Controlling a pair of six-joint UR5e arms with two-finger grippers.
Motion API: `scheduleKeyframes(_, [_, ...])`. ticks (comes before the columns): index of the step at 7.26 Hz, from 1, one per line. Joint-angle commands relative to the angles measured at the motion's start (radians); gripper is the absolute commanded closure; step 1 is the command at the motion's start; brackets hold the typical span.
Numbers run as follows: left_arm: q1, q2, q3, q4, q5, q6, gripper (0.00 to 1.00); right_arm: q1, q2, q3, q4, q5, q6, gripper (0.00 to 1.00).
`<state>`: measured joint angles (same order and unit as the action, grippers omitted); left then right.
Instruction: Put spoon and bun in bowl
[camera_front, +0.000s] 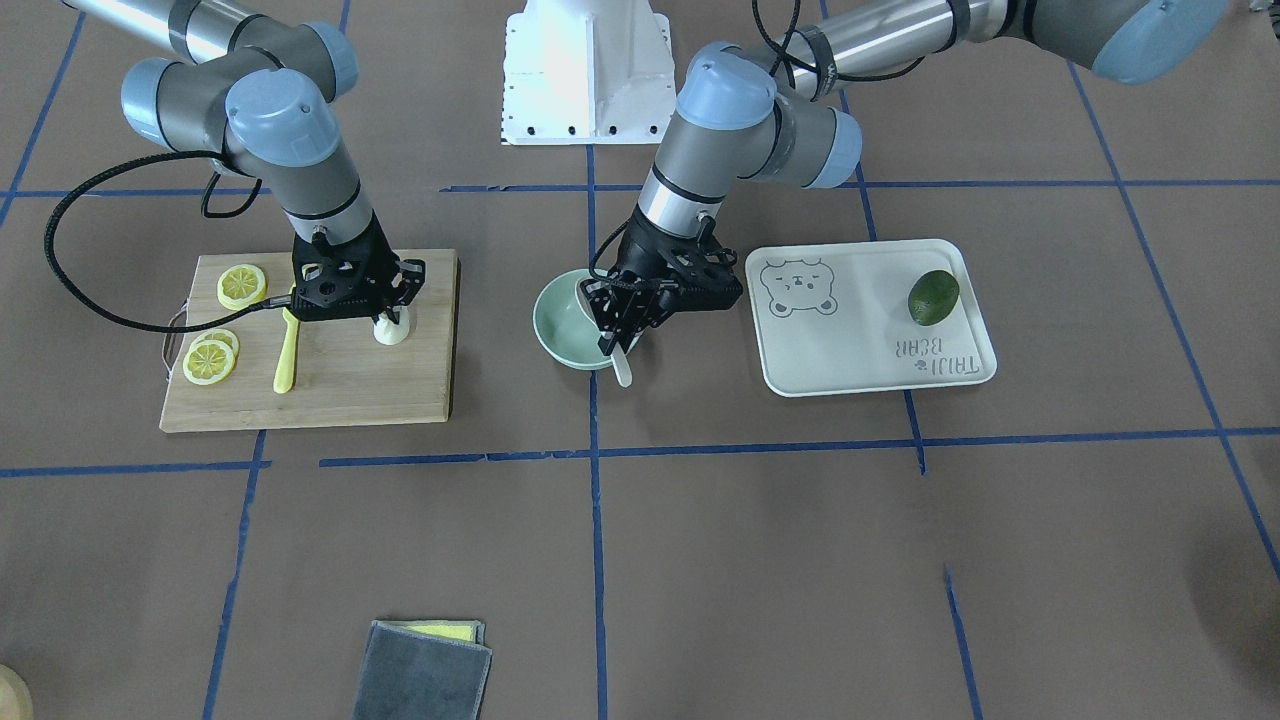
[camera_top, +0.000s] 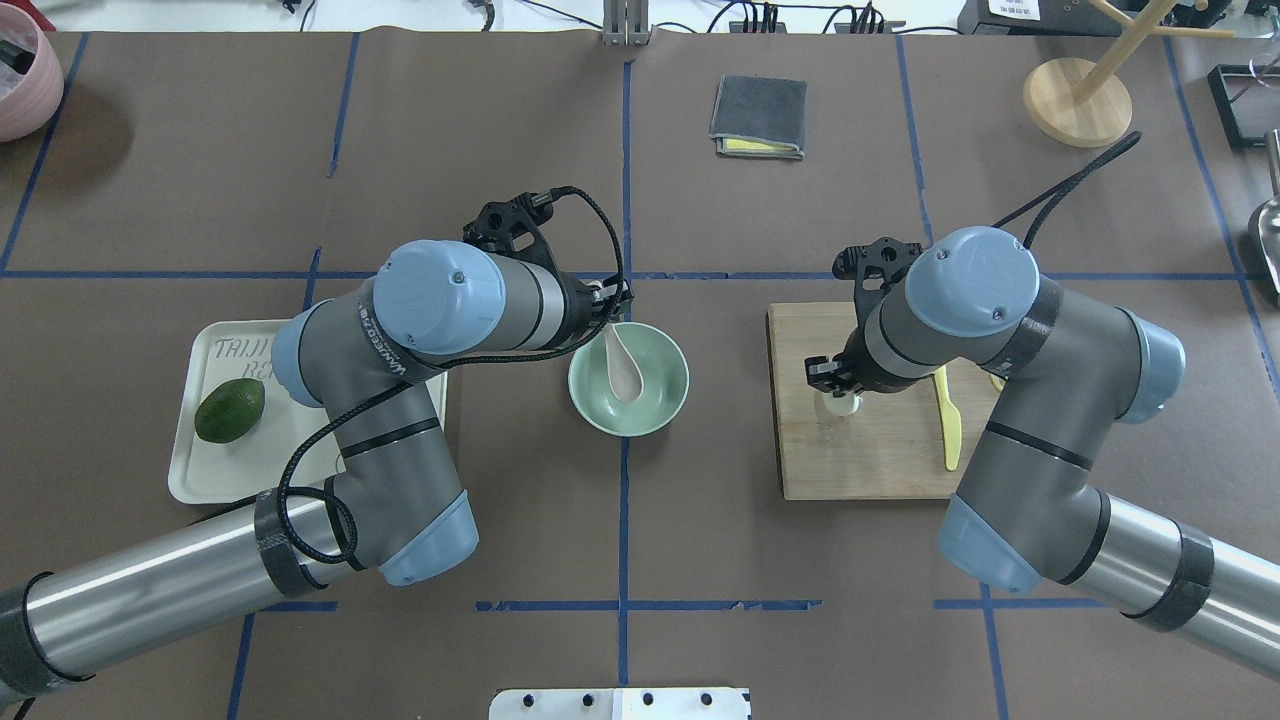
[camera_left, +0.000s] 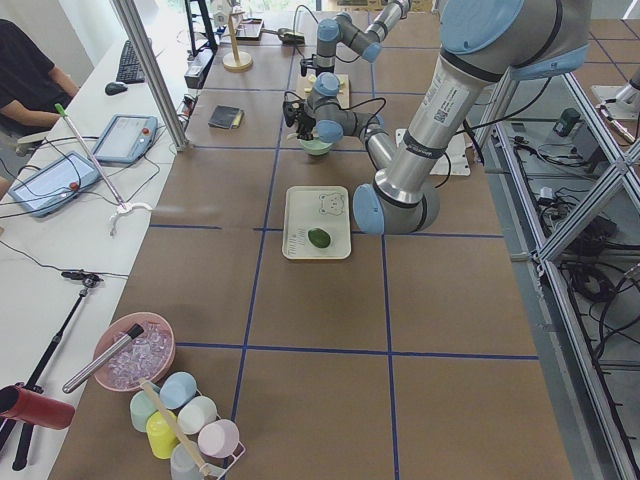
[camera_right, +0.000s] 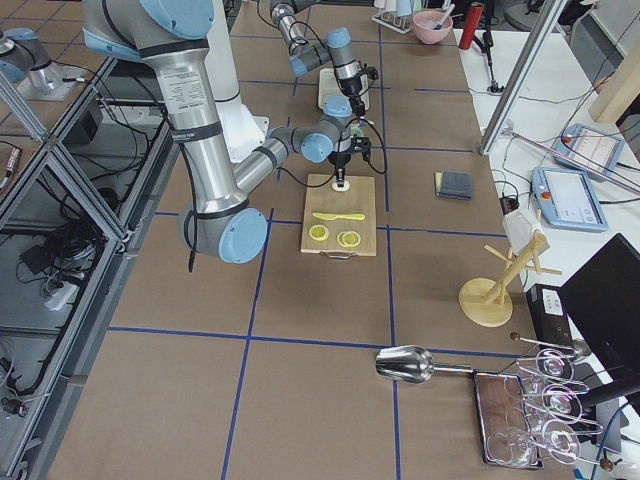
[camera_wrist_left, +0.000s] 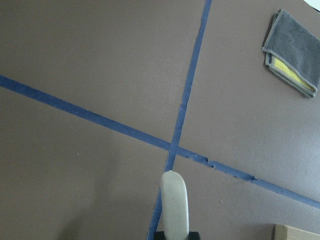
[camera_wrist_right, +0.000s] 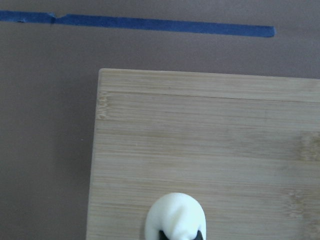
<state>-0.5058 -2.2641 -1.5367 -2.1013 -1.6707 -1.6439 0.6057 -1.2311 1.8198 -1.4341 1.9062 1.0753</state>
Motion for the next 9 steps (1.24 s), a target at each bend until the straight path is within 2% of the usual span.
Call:
scheduleKeyframes(1, [0.012, 0.001, 0.001, 0.0, 0.0, 0.001, 0.64, 0.029, 0.013, 0.019, -0.031, 0.022, 0.0, 1.0])
scheduleKeyframes(2, [0.012, 0.001, -0.002, 0.0, 0.0, 0.006, 0.16, 0.029, 0.013, 0.036, -0.048, 0.022, 0.0, 1.0])
scheduleKeyframes(3, [0.009, 0.003, -0.003, 0.001, 0.0, 0.006, 0.0, 0.029, 0.013, 0.044, -0.051, 0.022, 0.0, 1.0])
scheduleKeyframes(5, [-0.016, 0.001, -0.014, 0.004, -0.006, 0.007, 0.0, 0.032, 0.019, 0.047, -0.049, 0.036, -0.001, 1.0])
scheduleKeyframes(6, [-0.045, 0.003, -0.035, 0.015, -0.014, 0.01, 0.0, 0.039, 0.059, 0.046, -0.052, 0.051, 0.0, 1.0])
scheduleKeyframes(7, [-0.083, 0.011, -0.054, 0.05, -0.073, 0.063, 0.0, 0.037, 0.08, 0.044, -0.051, 0.053, 0.0, 1.0])
scheduleKeyframes(9, [-0.132, 0.05, -0.159, 0.291, -0.104, 0.31, 0.0, 0.023, 0.158, 0.036, -0.052, 0.053, 0.008, 1.0])
